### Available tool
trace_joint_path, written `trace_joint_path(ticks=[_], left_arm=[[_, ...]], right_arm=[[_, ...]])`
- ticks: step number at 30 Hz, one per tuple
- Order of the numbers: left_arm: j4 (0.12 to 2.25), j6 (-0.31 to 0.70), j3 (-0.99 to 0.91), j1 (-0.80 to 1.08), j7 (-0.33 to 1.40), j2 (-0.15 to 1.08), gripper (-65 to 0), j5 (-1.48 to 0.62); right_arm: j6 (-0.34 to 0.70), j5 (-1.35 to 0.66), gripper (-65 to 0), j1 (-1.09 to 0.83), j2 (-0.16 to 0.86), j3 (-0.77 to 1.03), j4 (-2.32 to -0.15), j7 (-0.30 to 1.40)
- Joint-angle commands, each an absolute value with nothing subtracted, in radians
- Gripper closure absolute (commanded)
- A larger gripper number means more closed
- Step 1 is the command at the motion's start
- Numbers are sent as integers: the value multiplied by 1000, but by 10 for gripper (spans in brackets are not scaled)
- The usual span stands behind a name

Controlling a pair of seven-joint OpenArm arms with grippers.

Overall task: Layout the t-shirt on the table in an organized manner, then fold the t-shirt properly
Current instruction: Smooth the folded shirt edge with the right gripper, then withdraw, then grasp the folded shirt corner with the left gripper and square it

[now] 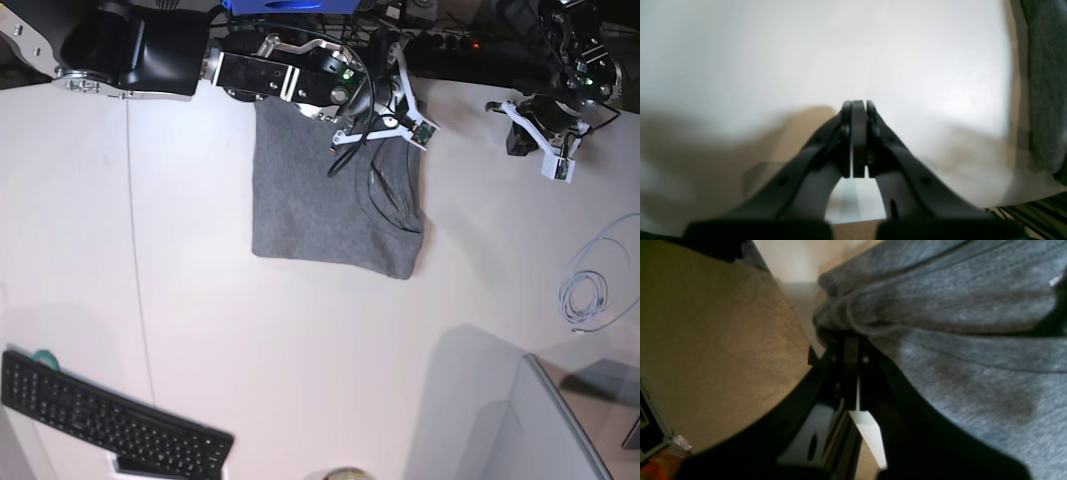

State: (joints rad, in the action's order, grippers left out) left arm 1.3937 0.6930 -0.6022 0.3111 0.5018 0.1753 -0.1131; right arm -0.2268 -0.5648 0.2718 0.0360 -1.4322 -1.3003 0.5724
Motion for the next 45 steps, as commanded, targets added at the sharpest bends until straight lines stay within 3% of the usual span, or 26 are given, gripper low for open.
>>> trace_joint_path(ticks=[1, 5, 10, 17, 22, 25, 27, 39, 41, 45], left_arm=[[1408, 698, -602, 312, 487, 186, 0, -127], [1463, 698, -601, 320, 493, 160, 0, -134], [1607, 698, -599, 369, 489, 101, 0, -165], [1606, 698, -599, 358, 495, 62, 0, -320], [1570, 698, -587, 343, 493, 33, -457, -320], [1529, 698, -506, 343, 487, 36, -602, -320], [1503, 698, -456, 337, 486, 36, -617, -320], [1230, 698, -394, 191, 484, 35, -594, -314], [1214, 698, -389, 174, 484, 35, -485, -311], [1208, 698, -387, 148, 490, 47, -66, -309]], right_arm=[[-217, -561, 0, 289, 24, -1423, -1349, 552], [-228, -561, 0, 283, 110, -1337, -1518, 550], [-306, -562, 0, 177, 252, -1041, -1721, 549], [-303, -562, 0, 13, 321, -679, -1821, 550], [-302, -562, 0, -65, 343, -524, -1824, 545], [-302, -562, 0, -84, 344, -475, -1824, 545], [-302, -562, 0, -99, 344, -444, -1824, 545], [-300, -562, 0, -148, 357, -424, -1822, 545], [-300, -562, 0, -153, 363, -423, -1824, 545], [-300, -564, 0, -165, 380, -380, -1822, 545]])
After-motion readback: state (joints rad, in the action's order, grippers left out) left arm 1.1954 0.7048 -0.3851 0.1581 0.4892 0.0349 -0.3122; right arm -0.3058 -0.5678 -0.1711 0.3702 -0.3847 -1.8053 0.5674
